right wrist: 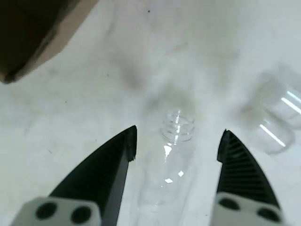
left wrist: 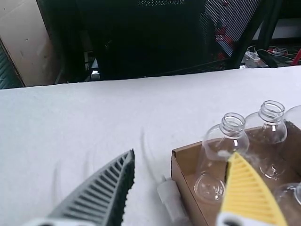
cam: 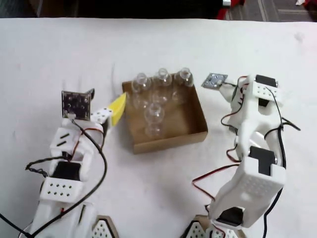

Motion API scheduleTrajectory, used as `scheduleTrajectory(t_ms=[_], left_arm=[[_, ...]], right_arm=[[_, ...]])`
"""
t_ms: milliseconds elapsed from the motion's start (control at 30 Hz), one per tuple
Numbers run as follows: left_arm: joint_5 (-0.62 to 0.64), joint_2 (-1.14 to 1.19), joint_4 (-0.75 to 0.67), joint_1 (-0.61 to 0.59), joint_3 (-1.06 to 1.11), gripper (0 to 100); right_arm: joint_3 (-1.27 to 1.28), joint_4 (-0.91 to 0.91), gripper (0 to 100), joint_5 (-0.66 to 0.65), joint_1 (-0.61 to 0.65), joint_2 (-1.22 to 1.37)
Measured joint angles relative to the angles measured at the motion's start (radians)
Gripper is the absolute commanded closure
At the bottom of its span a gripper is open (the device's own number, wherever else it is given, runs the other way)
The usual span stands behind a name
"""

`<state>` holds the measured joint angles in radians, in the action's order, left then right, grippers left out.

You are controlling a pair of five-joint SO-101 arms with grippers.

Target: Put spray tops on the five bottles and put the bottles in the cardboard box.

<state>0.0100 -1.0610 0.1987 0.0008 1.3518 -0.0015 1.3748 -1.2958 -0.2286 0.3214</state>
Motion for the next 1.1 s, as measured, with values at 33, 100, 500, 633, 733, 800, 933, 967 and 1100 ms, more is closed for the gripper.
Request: scheduleTrajectory(t_ms=[33,100,500,633,733,800,933,967,1100], left_arm=[[0.000,0.000,0.000,0.000,0.000,71],[0.000,0.000,0.000,-0.002,0.000,71],[0.000,0.000,0.000,0.000,0.000,71],[0.000,0.000,0.000,0.000,0.000,71],[0.000,0.000,0.000,0.000,0.000,71],[0.000,0.000,0.000,-0.002,0.000,71],[0.000,0.000,0.000,0.000,0.000,71],[0.000,0.000,0.000,0.000,0.000,71],[0.000,0.000,0.000,0.000,0.000,71]], right_arm=[[0.000,0.000,75.5,0.000,-0.003,0.000],[0.000,0.000,75.5,0.000,-0.003,0.000],[0.000,-0.046,87.0,0.000,-0.003,0.068],[0.000,-0.049,92.3,0.000,-0.002,0.071],[0.000,-0.049,92.0,-0.002,0.000,0.071],[0.000,-0.051,92.0,-0.002,-0.002,0.071],[0.000,-0.048,92.0,0.000,-0.002,0.055],[0.000,-0.048,92.0,0.000,-0.002,0.051],[0.000,-0.048,92.0,0.000,-0.002,0.051]])
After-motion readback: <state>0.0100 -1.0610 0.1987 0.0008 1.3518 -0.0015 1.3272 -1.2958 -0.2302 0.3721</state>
